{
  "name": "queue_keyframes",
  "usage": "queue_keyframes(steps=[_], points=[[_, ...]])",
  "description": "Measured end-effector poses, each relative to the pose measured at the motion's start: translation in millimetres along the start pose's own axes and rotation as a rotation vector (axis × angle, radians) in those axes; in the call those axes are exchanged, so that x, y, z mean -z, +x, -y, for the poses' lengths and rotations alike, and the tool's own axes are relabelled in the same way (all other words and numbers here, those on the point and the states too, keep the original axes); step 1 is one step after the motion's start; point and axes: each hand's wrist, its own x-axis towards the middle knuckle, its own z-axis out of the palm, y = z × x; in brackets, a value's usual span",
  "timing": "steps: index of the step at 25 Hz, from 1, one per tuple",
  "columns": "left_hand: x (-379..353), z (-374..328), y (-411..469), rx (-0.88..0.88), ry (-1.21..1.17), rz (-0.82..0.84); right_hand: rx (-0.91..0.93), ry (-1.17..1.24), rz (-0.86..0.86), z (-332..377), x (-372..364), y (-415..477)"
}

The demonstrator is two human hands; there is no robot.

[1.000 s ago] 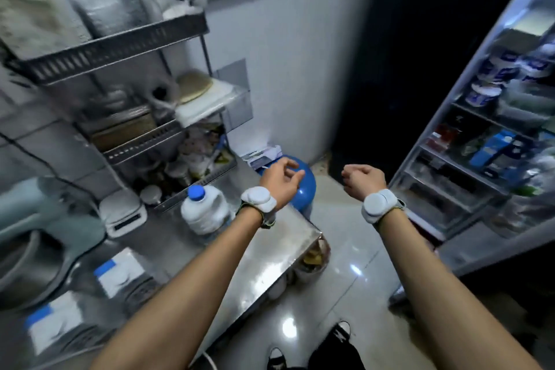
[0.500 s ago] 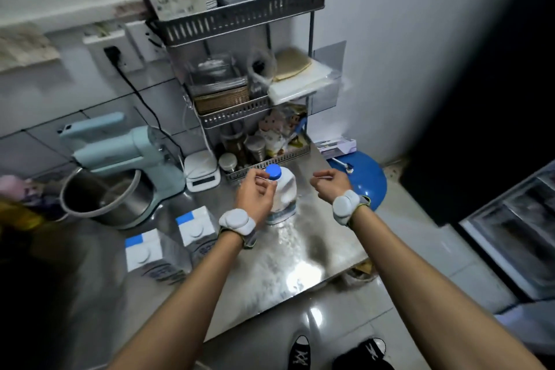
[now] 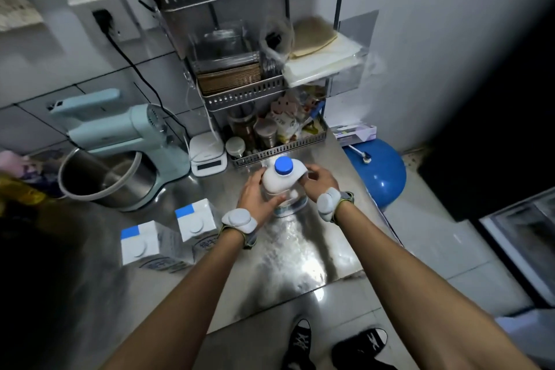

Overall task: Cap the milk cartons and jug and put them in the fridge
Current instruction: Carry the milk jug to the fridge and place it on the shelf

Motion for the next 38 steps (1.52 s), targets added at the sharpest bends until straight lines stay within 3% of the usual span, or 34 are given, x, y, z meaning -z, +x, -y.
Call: queue_keyframes(steps=[6,10,18,25,30,38], points=[[-9.3,9.9,13.0,0.080,-0.210,0.031,0.059,0.000,0.010,-11.1,1.6,10.4],[-17.5,-1.1,15.6,0.052,-0.198,0.099,0.014,0.050,-0.019,-18.9,18.9,0.3],[-82.3,-83.6,25.9,-0.144,-0.127,0.350,-0.056,0.133,-0.285,-39.4,123.8,-37.6],[-165.9,-188.3,19.9,-0.268,-0.179,0.580,-0.098,0.176,-0.541,-67.9,249.2,-88.3],[-243.4,-289.6,1.3,-0.495,-0.134,0.761,-0.095,0.255,-0.784,-92.6,356.0,-138.7],[-335.3,-449.6,-26.5,-0.783,-0.135,0.864,-0.072,0.198,-1.024,-100.4,514.6,-197.7]])
